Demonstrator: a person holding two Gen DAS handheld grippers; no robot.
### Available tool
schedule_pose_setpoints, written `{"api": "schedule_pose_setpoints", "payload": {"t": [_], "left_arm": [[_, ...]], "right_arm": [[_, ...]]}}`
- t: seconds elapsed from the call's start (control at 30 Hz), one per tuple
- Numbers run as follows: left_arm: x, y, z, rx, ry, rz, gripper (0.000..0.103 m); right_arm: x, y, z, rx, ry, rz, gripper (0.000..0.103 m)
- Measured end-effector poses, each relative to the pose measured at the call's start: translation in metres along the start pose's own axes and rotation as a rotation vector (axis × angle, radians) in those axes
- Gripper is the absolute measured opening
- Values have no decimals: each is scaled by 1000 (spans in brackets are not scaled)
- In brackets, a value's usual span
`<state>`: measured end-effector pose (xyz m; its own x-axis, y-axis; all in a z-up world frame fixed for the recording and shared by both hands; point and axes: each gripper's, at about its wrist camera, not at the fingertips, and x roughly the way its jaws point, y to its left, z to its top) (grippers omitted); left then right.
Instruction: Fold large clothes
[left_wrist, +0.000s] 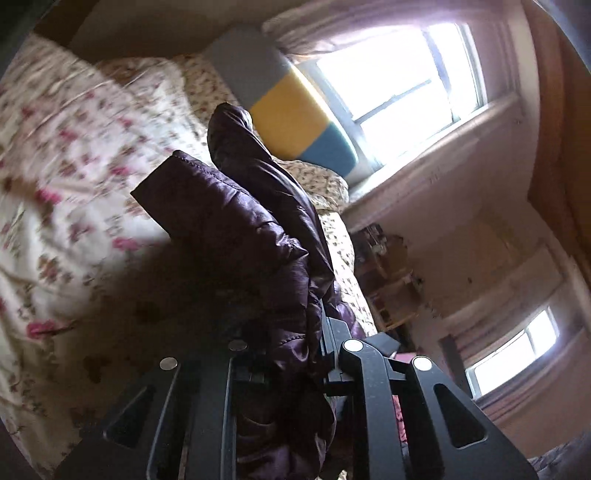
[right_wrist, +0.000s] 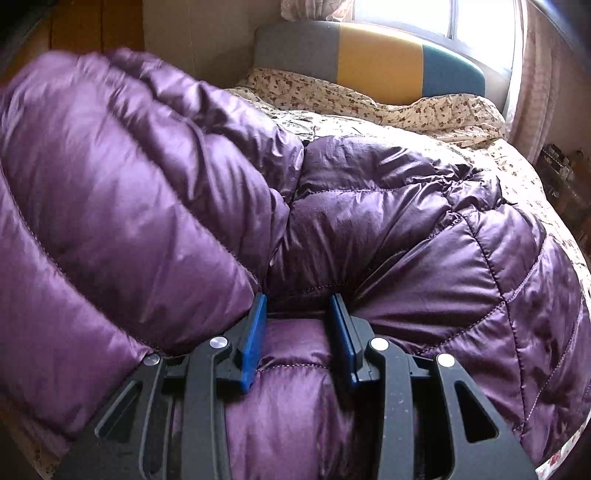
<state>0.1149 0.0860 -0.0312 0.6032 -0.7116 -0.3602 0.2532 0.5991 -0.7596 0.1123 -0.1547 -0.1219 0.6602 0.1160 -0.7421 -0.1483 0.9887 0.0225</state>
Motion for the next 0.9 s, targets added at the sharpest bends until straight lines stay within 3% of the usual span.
{"api": "schedule_pose_setpoints", "payload": {"t": [0.17,0.43,0.6,0.9], "left_arm": [[14,-35,0,62,18,19,17],[37,-72,5,133,43,64,17],[61,-92,2,171,74,96,17],[128,-122,-9,220,159,126,17]], "right_arm": [[-10,0,3,-19,3,1,35],[-51,-30,4,35,-33,3,48],[-81,-68,2,98,-57,-67,51],[-110,-142,-16,214,-13,-225,52]]}}
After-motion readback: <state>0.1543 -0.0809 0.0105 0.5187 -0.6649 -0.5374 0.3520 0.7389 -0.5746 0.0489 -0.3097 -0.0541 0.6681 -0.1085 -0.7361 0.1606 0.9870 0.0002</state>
